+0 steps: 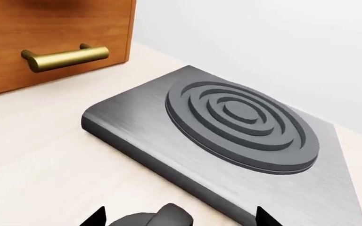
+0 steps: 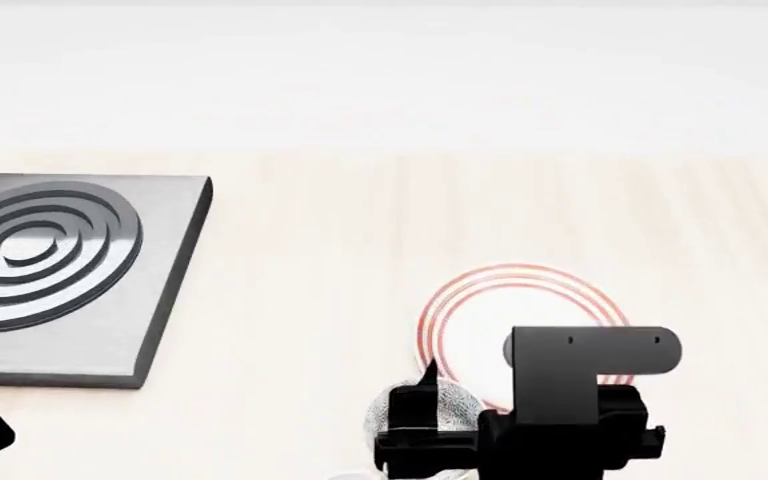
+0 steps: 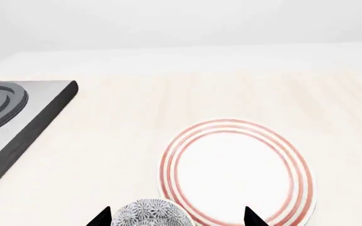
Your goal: Pick the akita bowl between the plate and the ramekin and place it on the plate.
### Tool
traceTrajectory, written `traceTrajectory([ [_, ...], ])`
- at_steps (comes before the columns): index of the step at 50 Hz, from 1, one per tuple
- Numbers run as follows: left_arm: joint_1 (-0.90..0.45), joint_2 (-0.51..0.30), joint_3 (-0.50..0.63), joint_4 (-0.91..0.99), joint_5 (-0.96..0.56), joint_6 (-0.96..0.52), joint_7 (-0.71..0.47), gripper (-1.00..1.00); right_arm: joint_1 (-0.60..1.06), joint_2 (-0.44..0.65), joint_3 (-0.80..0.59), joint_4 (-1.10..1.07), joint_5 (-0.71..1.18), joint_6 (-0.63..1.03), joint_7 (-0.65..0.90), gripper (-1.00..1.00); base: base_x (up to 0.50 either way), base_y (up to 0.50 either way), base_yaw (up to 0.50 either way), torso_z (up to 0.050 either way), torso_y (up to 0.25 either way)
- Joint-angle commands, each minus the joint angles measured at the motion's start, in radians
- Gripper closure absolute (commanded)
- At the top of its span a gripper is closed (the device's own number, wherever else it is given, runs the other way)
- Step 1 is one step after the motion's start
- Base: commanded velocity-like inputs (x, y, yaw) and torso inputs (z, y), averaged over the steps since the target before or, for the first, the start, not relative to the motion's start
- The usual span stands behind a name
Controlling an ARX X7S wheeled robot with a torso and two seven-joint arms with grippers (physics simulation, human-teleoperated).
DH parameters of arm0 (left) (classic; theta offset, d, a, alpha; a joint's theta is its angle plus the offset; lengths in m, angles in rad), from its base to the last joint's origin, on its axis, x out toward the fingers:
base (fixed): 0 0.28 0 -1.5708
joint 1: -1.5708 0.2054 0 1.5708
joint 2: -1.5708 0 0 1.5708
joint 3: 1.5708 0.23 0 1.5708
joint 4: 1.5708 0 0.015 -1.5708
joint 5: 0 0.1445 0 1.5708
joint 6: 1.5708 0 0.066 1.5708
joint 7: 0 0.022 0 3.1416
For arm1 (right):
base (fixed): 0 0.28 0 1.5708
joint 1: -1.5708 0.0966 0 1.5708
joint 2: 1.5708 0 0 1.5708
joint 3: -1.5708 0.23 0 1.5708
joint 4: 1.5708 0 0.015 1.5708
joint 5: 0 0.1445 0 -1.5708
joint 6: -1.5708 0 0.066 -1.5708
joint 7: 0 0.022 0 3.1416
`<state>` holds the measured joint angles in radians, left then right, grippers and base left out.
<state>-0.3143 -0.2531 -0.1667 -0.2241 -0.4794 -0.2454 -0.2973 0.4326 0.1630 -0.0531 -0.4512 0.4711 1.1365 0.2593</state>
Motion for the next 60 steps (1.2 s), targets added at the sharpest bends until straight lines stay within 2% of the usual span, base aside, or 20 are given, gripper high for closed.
traceTrajectory([
  [1, 0.000, -0.002, 0.003, -0.002, -0.003, 0.002, -0.002, -1.00, 0.038, -0.031, 0.049, 0.064, 0.042, 0.064, 0.015, -1.00, 0.00, 0.00, 0.00, 0.000, 0.000],
  [29, 0.004, -0.006, 0.009, 0.003, -0.010, 0.007, -0.006, -1.00, 0.056, -0.019, 0.008, 0.254, 0.034, 0.006, -0.009, -1.00, 0.00, 0.00, 0.00, 0.000, 0.000],
  [60, 0.004, -0.010, 0.019, -0.005, -0.011, 0.019, -0.010, -1.00, 0.016, -0.037, 0.073, 0.328, 0.077, -0.060, -0.004, -1.00, 0.00, 0.00, 0.00, 0.000, 0.000],
])
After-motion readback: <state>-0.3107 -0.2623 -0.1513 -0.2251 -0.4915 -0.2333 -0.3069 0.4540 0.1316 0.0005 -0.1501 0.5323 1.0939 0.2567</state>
